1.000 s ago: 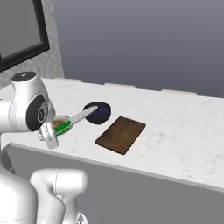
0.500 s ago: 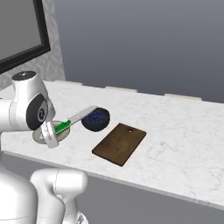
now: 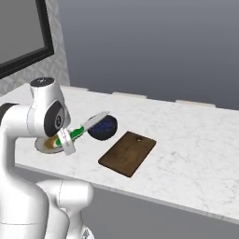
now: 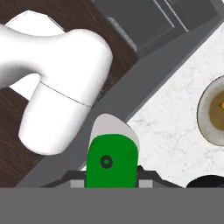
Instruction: Pick up the knife from the drawer and place it on the cutting board. Then place the meat from the plate to the cutting board.
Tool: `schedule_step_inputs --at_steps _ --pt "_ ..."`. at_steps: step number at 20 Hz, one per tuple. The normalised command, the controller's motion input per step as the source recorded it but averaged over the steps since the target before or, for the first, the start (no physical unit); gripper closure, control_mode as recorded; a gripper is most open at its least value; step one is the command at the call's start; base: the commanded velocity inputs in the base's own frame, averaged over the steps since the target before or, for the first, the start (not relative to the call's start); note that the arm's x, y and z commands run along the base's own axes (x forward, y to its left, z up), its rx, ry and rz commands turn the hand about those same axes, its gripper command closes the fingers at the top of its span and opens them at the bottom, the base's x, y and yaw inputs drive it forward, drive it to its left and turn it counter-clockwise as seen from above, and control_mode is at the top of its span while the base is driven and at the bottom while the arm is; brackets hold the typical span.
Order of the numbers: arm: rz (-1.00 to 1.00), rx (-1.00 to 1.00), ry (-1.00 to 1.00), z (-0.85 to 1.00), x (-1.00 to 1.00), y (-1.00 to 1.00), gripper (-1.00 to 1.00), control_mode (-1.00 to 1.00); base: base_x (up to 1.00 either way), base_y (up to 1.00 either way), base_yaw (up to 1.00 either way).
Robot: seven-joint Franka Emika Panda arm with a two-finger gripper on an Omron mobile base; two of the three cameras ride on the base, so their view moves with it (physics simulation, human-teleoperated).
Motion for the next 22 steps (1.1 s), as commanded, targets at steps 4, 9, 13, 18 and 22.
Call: schedule_step_inputs --at_steps 4,9,13,18,22 --pt "0.03 0.00 0.02 -0.24 0.30 -0.49 1.00 -1.00 0.00 0.00 0.00" --pt "0.09 0.00 0.05 -0.29 0.25 -0.52 1.00 -1.00 0.00 0.00 0.00" --pt "0.26 0.00 0.06 -0.43 0.16 -0.50 1.00 -1.00 0.00 0.00 0.00" --pt "0.28 0.00 0.14 -0.51 0.40 -0.43 1.00 -1.00 0.00 0.00 0.00" --pt "0.13 0.00 0.06 -0.46 0.64 -0.18 1.00 -1.00 0.00 0.00 0.00"
